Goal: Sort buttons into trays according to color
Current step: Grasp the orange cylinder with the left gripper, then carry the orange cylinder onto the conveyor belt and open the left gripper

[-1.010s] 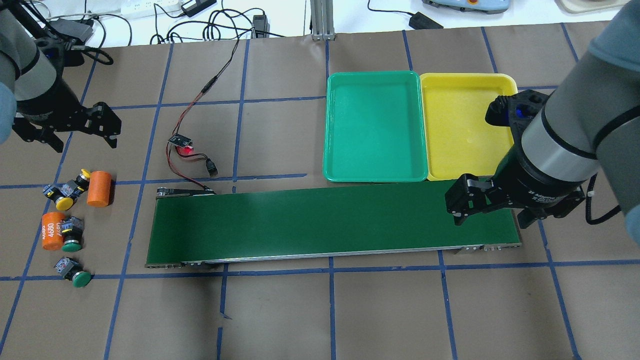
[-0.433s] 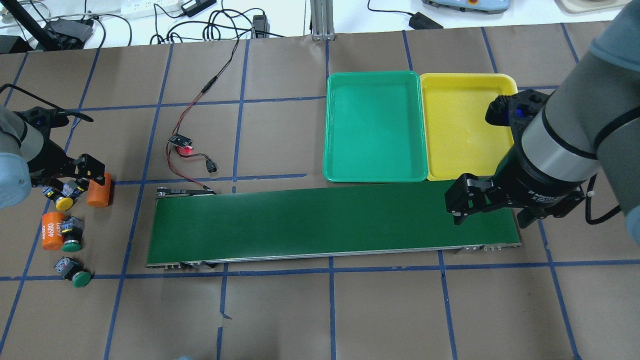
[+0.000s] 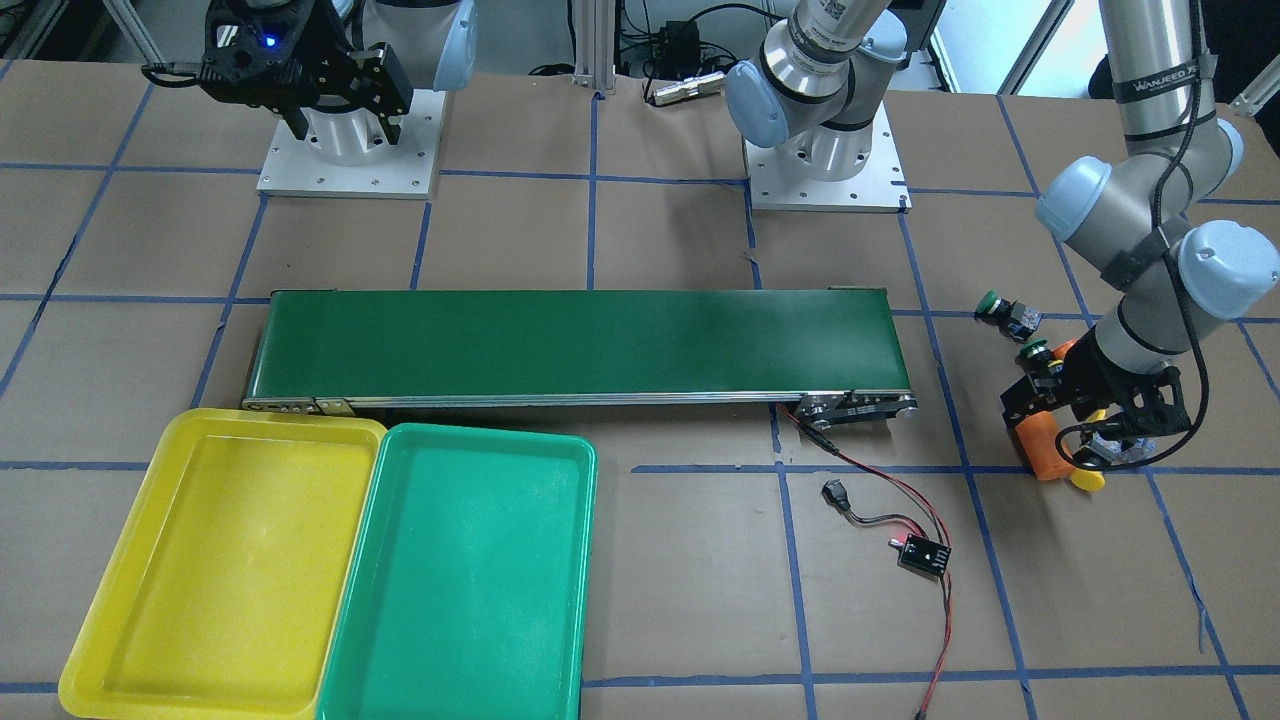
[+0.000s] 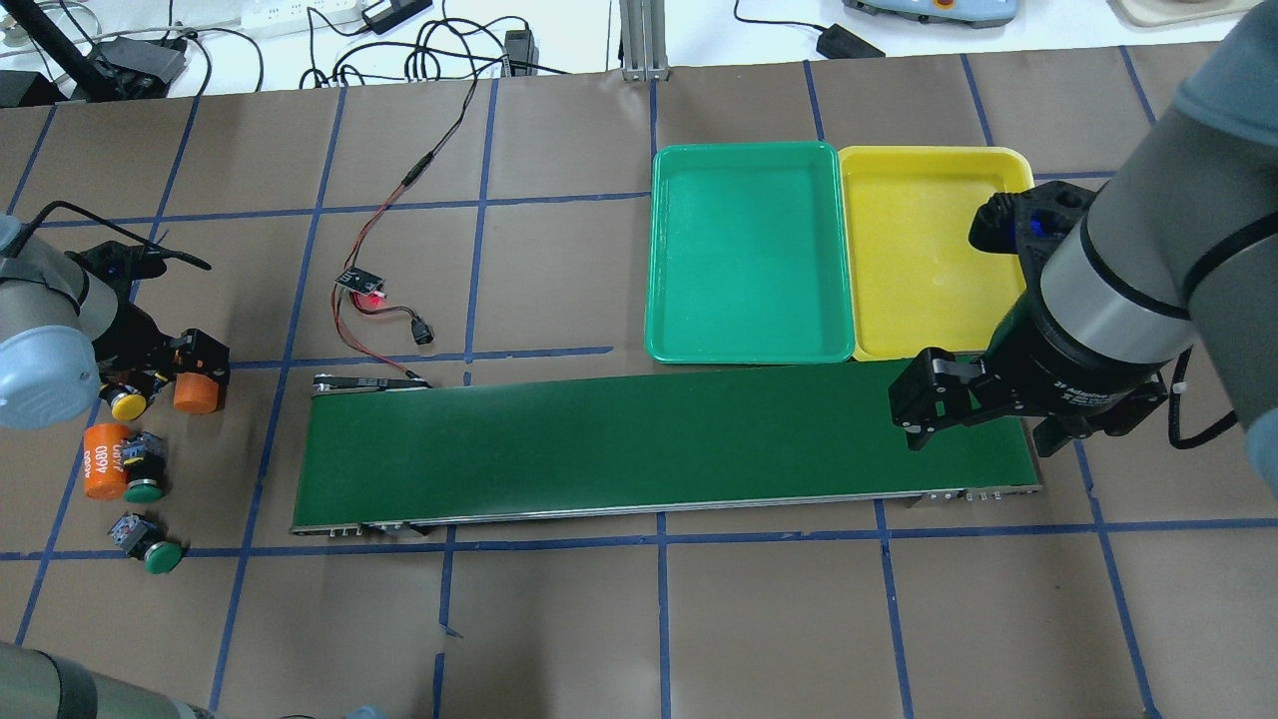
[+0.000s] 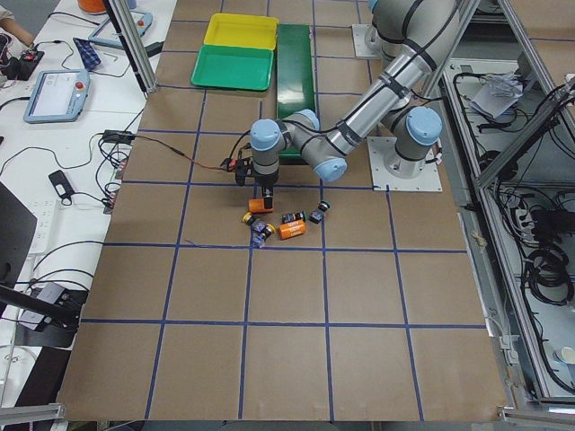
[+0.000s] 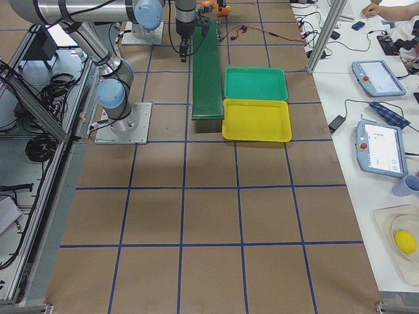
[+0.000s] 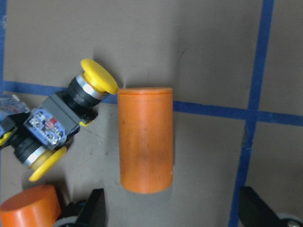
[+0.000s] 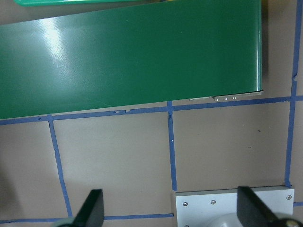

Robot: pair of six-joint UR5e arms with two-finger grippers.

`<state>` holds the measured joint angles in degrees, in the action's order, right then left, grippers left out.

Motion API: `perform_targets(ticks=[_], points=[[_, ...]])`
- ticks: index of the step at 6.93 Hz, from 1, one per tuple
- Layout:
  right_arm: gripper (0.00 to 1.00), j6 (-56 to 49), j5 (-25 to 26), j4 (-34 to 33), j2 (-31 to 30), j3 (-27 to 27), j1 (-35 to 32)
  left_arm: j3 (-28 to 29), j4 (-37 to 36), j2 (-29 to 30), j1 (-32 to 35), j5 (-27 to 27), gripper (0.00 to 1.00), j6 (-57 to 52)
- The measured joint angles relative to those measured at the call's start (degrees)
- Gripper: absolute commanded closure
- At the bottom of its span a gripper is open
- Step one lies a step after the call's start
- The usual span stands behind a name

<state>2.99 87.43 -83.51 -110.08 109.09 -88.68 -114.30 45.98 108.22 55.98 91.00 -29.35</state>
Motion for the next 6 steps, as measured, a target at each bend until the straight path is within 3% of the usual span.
perform_targets(ticks=[1, 2, 3, 4, 5, 6], points=[[0.0, 0.0, 0.0, -0.07, -0.31, 0.4, -0.01, 0.11, -1.0, 1.71, -0.04, 0.14, 0.32, -0.64], [0.0, 0.02, -0.06, -0.15, -0.58, 0.71, -0.03, 0.17, -1.43, 2.95, -0.07, 0.2, 0.38, -0.83], [0.0, 0.04, -0.12, -0.23, -0.76, 1.11, -0.02, 0.2, -1.58, 3.53, -0.07, 0.27, 0.6, -0.85], [0.0, 0.02, -0.14, -0.27, -1.03, 1.62, -0.01, 0.21, -1.58, 3.69, -0.03, 0.72, 0.75, -0.89], [0.0, 0.01, -0.17, -0.29, -1.34, 1.89, 0.0, 0.28, -1.15, 3.42, 0.41, 2.16, 0.86, -1.08], [0.0, 0.0, -0.21, -0.41, -1.43, 2.03, -0.01, 0.38, 0.26, 2.37, 1.86, 4.04, 0.87, -2.39]])
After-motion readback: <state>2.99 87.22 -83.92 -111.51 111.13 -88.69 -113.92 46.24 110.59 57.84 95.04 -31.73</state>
